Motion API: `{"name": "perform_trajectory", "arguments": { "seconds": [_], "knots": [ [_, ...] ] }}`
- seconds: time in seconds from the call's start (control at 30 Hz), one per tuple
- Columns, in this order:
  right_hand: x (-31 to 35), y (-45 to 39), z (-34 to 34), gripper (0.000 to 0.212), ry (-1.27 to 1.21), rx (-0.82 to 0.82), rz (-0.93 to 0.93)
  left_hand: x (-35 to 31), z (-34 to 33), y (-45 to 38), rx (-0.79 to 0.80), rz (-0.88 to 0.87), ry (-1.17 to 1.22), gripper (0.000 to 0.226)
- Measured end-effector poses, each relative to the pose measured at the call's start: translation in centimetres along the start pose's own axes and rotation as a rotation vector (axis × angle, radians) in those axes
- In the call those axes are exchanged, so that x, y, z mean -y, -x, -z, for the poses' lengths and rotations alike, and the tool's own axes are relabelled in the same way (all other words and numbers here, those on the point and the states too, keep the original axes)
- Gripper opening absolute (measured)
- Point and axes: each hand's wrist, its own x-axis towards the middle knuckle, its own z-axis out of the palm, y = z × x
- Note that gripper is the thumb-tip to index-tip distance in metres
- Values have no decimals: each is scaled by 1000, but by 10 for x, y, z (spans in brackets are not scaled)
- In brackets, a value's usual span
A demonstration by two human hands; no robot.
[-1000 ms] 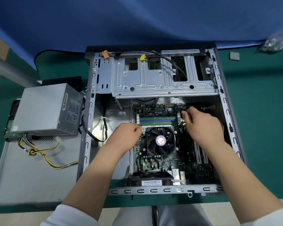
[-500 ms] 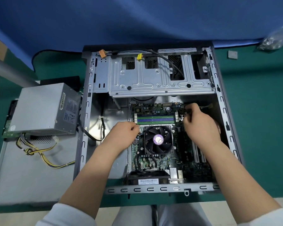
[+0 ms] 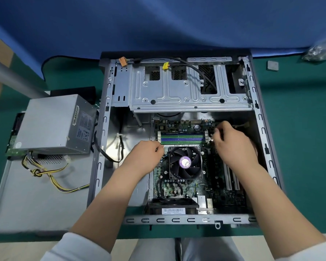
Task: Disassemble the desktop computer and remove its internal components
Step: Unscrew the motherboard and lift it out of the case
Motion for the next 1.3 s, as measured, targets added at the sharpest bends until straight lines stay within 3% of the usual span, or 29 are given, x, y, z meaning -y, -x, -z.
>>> {"name": "perform_trajectory", "arguments": {
  "seconds": [0.2,0.83,0.9,1.0,1.1,1.2,1.3],
  "knots": [
    [-3,3,0,20,-139,50,-58,0,1,1,13,10,8,36],
    [3,14,19,11,-138,28,-68,-3,3,4,37,59,42,29],
    [5,18,24,11,-203,46,-71,-7,4,7,16,79,68,27],
    [9,25,32,11,-329,73,-66,-10,11,10,-89,59,105,47],
    [16,29,43,14,-463,66,-60,-16,23,16,-142,-3,137,38],
    [27,32,57,16,-649,97,-89,-27,32,28,-94,-90,277,29],
    [40,37,70,15,-817,164,-114,-43,37,39,25,-116,614,24]
  ]
}}
